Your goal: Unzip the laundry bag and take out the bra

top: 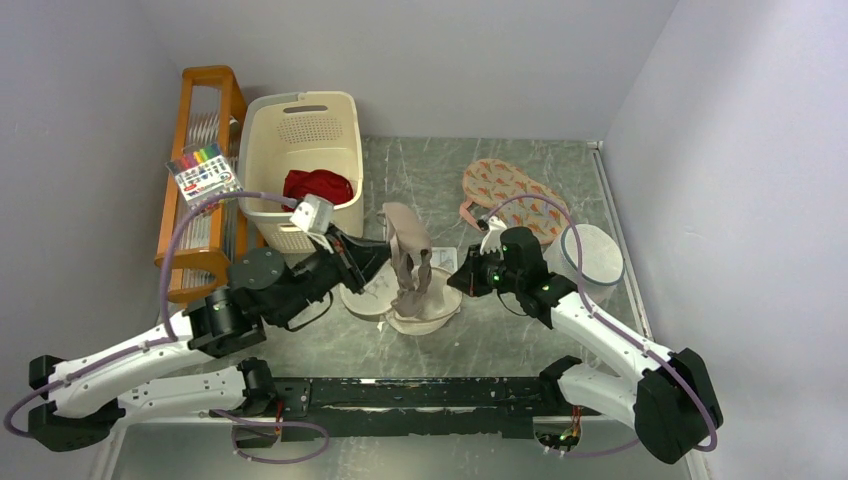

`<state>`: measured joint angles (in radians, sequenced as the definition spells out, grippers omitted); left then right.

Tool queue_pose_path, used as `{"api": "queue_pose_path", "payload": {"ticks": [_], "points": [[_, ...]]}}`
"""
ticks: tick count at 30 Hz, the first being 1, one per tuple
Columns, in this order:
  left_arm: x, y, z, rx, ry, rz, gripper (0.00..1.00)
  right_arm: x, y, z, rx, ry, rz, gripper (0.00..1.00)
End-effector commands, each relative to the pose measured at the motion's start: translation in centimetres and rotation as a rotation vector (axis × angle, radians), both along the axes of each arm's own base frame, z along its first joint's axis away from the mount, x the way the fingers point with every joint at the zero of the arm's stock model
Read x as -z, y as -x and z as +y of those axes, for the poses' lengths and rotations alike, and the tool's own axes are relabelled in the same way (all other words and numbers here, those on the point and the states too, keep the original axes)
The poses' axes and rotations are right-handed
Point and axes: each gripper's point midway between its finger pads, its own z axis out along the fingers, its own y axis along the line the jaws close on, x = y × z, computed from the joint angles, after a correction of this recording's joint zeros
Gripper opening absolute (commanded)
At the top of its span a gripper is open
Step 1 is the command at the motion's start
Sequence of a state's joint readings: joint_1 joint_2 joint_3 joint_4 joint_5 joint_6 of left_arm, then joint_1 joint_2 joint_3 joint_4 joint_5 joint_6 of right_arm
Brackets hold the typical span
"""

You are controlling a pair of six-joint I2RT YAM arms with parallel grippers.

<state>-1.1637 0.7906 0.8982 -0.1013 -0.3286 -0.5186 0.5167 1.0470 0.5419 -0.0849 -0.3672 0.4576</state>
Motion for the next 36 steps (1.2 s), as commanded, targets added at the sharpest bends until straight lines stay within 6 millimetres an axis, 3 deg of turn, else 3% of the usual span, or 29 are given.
{"api": "queue_pose_path", "payload": {"ticks": [1, 7, 11, 18, 23, 27, 28, 33, 36], "points": [[-6.3, -0.3, 0.9, -0.023, 0.113, -0.119, 0.07, -0.2, 0.1, 0.3, -0.008, -0.025, -0.010, 0.00], [-9.9, -1.5, 0.9, -0.083, 0.102, -0.194, 0.07, -0.3, 0.3, 0.4, -0.012, -0.033, -0.002, 0.00], [-11.0, -2.8, 1.1, -0.149, 0.034, -0.253, 0.07, -0.4, 0.4, 0.3, -0.007, -0.035, -0.006, 0.00], [-13.3, -7.1, 4.5, -0.462, -0.129, -0.246, 0.07, -0.8, 0.3, 0.5, -0.013, -0.042, -0.009, 0.00], [-15.1, -9.8, 5.7, -0.561, -0.217, -0.298, 0.07, -1.2, 0.2, 0.5, -0.013, -0.043, -0.018, 0.00], [-14.8, -14.3, 7.5, -0.596, -0.276, -0.329, 0.07, -1.3, 0.3, 0.3, -0.011, -0.041, -0.022, 0.00], [-14.6, -15.8, 8.9, -0.626, -0.289, -0.334, 0.07, -1.4, 0.3, 0.3, -0.010, -0.042, -0.023, 0.00], [-14.3, -19.6, 10.3, -0.614, -0.334, -0.383, 0.07, -1.7, 0.5, 0.2, -0.007, -0.042, -0.029, 0.00], [-12.9, -22.2, 11.5, -0.673, -0.379, -0.349, 0.07, -1.8, 0.5, 0.1, -0.006, -0.039, -0.033, 0.00]]}}
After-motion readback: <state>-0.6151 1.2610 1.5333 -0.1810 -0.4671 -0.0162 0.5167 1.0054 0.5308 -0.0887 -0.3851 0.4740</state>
